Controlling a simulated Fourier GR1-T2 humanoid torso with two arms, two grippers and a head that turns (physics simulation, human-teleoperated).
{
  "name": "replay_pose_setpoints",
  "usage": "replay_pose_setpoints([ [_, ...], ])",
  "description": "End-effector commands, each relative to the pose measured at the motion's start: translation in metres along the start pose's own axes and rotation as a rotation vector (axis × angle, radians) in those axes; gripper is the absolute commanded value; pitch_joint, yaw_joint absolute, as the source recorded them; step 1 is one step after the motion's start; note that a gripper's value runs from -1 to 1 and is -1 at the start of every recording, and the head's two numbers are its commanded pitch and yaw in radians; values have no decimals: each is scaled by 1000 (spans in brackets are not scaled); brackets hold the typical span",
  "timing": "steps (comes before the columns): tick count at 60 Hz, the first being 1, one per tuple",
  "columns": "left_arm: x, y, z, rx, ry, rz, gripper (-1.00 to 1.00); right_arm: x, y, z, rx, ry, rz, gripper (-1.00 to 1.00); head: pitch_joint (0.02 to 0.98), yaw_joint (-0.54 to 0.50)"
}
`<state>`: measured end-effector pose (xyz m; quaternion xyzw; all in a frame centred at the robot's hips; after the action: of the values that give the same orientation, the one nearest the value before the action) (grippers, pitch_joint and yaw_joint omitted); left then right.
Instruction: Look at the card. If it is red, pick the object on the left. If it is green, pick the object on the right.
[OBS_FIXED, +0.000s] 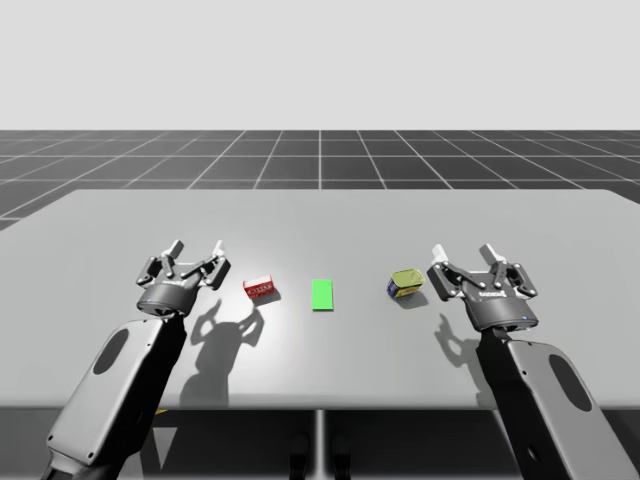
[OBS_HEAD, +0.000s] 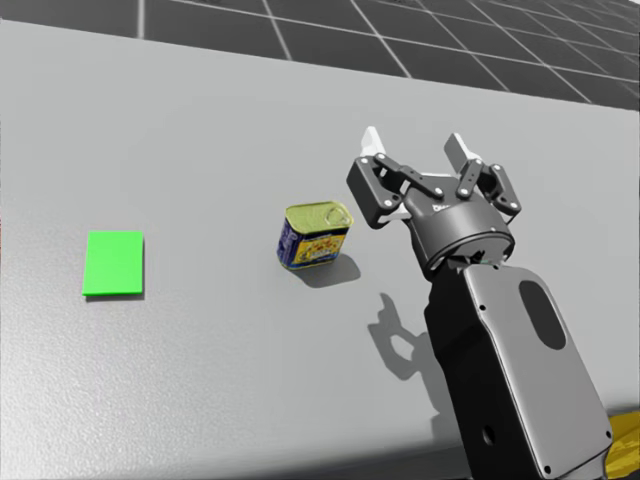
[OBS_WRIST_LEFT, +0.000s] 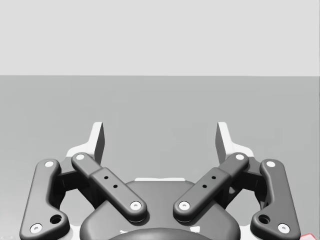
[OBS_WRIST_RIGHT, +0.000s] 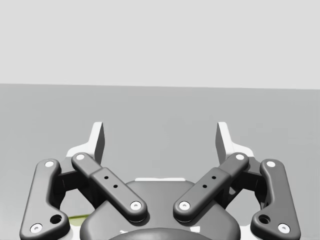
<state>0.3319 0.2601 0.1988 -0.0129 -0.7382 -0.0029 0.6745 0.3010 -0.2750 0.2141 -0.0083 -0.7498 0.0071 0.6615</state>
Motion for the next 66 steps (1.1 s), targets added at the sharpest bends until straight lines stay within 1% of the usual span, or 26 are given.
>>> replay_pose_setpoints([
  [1,-1,0,0,-1,1,-1,-1000,-1,1,0,6,7,-8,-1000,793,-362],
  [4,-1,0,0,0,1,0,-1000,-2,2,0,6,3,-5,-1000,791,-359],
  [6,-2,-1,0,2,3,1,-1000,-3,2,1,13,5,-13,-1000,788,-358],
  [8,-3,-1,0,3,6,1,-1000,-3,3,2,20,6,-10,-1000,786,-358],
  [9,-4,-1,0,3,10,2,-1000,-2,4,3,27,6,-17,-1000,783,-356],
  [12,-5,-2,-1,2,15,1,-1000,-1,6,7,30,2,-23,-1000,778,-355],
  [14,-6,-2,-1,0,18,0,-1000,2,8,10,42,4,-33,-1000,775,-357],
  [19,-7,-4,0,-5,22,-1,-1000,6,10,18,59,2,-21,-1000,768,-358],
  [22,-7,-5,0,-6,22,-2,-1000,8,11,22,68,7,-20,-1000,767,-357],
  [25,-7,-5,-1,-6,22,-4,-1000,7,13,27,77,13,-2,-1000,767,-357],
  [27,-7,-5,-1,-6,22,-4,-1000,6,14,29,82,18,0,-1000,767,-356],
  [29,-8,-5,-1,-6,23,-4,-1000,5,15,32,88,22,8,-1000,766,-356],
  [30,-8,-5,-1,-5,23,-4,-1000,4,16,34,93,27,14,-1000,765,-355],
  [32,-8,-5,-1,-5,23,-4,-1000,1,18,39,99,40,7,-1000,763,-353],
  [35,-8,-5,-1,-5,24,-5,-1000,-2,20,44,112,46,14,-1000,762,-352],
  [40,-9,-6,-1,-7,26,-8,-1000,-10,24,52,122,64,12,-1000,763,-349],
  [43,-10,-6,-3,-9,27,-10,-1000,-14,26,56,129,77,5,-1000,764,-349],
  [45,-10,-6,-3,-9,28,-11,-1000,-18,27,59,129,83,14,-1000,763,-348],
  [49,-10,-6,-3,-10,28,-13,-1000,-26,30,64,130,101,7,-1000,763,-347],
  [51,-11,-6,-3,-10,28,-14,-1000,-31,31,67,130,109,15,-1000,763,-347],
  [53,-11,-6,-3,-11,28,-15,-1000,-35,32,69,126,115,20,-1000,762,-347],
  [56,-11,-6,-3,-12,28,-17,-1000,-40,33,71,128,126,15,-1000,762,-348],
  [59,-11,-6,-3,-13,27,-18,-1000,-48,36,73,130,138,25,-1000,762,-349],
  [62,-11,-6,-3,-14,27,-19,-1000,-53,39,74,133,150,21,-1000,762,-348],
  [64,-11,-6,-3,-14,25,-20,-1000,-58,41,73,131,156,29,-1000,761,-348],
  [66,-11,-6,-3,-14,25,-20,-1000,-60,41,73,130,159,29,-1000,761,-348],
])
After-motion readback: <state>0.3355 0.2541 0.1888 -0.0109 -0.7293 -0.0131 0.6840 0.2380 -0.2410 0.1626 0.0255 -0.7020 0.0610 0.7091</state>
